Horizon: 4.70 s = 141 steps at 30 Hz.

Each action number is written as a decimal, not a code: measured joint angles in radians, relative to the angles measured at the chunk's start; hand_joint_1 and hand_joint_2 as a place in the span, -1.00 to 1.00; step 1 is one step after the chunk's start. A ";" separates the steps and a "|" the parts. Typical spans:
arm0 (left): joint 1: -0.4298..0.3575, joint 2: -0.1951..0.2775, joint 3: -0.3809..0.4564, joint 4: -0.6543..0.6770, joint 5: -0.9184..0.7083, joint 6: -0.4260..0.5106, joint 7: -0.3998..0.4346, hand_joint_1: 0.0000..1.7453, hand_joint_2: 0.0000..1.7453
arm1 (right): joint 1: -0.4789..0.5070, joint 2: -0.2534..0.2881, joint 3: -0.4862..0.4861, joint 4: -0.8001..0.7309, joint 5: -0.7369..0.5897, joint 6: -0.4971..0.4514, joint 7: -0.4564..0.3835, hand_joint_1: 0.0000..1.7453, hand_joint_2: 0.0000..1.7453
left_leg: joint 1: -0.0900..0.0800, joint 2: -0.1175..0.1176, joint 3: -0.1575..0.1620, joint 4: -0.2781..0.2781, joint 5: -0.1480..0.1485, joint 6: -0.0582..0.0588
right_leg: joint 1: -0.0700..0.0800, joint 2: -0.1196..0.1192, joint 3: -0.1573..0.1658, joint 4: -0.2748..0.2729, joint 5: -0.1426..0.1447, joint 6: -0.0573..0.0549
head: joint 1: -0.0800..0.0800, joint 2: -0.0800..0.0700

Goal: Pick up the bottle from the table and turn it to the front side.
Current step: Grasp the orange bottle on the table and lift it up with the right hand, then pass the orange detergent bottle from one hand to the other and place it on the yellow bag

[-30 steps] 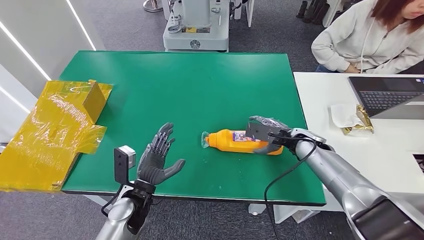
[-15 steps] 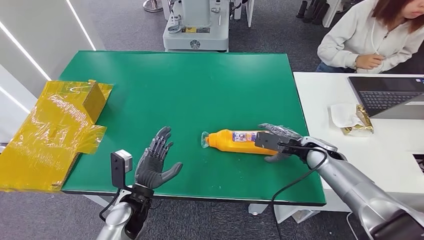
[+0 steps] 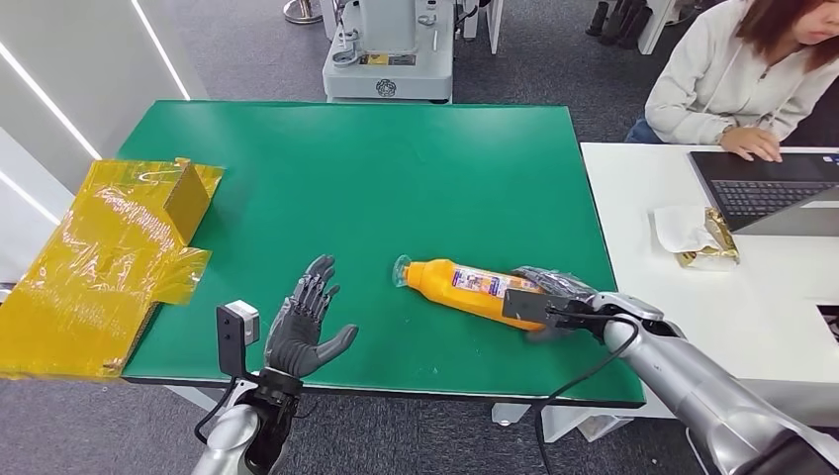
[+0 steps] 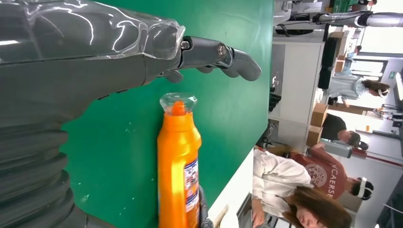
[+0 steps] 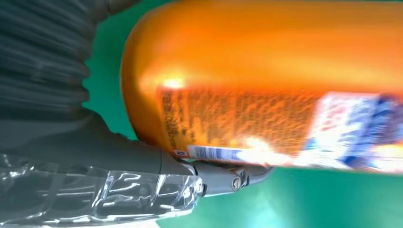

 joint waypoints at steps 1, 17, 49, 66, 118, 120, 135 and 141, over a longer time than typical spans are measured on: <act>0.000 0.000 0.000 0.000 0.000 0.000 0.000 -1.00 1.00 | 0.002 0.000 0.000 0.002 0.002 -0.002 -0.001 -0.24 1.00 | 0.000 0.000 0.000 0.000 0.000 0.000 | 0.000 0.000 0.000 0.000 0.000 0.000 | 0.000 0.000; 0.018 -0.010 0.023 0.000 0.003 -0.011 0.006 -1.00 1.00 | 0.045 -0.001 -0.011 -0.018 0.031 -0.056 0.014 1.00 1.00 | 0.000 0.001 0.001 0.000 0.000 0.000 | 0.000 0.001 0.000 0.000 0.000 0.000 | 0.000 0.000; 0.022 -0.010 0.025 0.000 0.000 -0.019 -0.003 -1.00 1.00 | 0.117 -0.010 -0.059 -0.067 0.005 -0.132 -0.018 1.00 1.00 | 0.000 0.000 0.002 0.000 0.000 0.000 | 0.000 0.000 0.001 0.000 0.000 0.000 | 0.000 0.000; -0.043 -0.050 -0.023 0.070 -0.017 0.027 -0.019 -1.00 1.00 | 0.755 0.179 -0.367 -0.638 -0.086 -0.466 -0.154 1.00 1.00 | 0.001 -0.002 0.000 -0.001 -0.006 -0.005 | 0.001 -0.002 0.000 0.001 -0.007 -0.003 | -0.002 0.000; -0.589 0.028 -0.048 0.431 0.143 -0.314 0.163 -1.00 1.00 | 0.398 0.307 -0.585 -0.409 -0.092 -0.413 -0.288 1.00 1.00 | 0.001 -0.002 -0.001 0.000 0.001 -0.003 | 0.001 -0.001 -0.001 0.001 -0.001 -0.003 | -0.003 0.000; -0.612 0.024 -0.051 0.453 0.147 -0.317 0.170 -1.00 1.00 | 0.371 0.307 -0.574 -0.379 -0.092 -0.413 -0.290 1.00 1.00 | 0.001 -0.002 -0.001 0.000 0.001 -0.003 | 0.001 -0.001 -0.001 0.001 -0.001 -0.003 | -0.002 0.000; -0.722 -0.026 -0.112 0.603 0.356 -0.462 0.349 -1.00 1.00 | 0.283 0.307 -0.496 -0.265 -0.087 -0.468 -0.291 1.00 1.00 | 0.001 -0.002 -0.001 0.000 0.001 -0.003 | 0.001 -0.002 -0.002 0.001 -0.001 -0.003 | -0.002 0.000; -0.748 -0.054 -0.147 0.641 0.408 -0.444 0.342 -1.00 1.00 | 0.258 0.309 -0.481 -0.208 -0.089 -0.499 -0.321 1.00 1.00 | 0.001 -0.002 -0.001 0.000 0.001 -0.003 | 0.001 -0.002 -0.002 0.001 -0.001 -0.003 | -0.002 0.000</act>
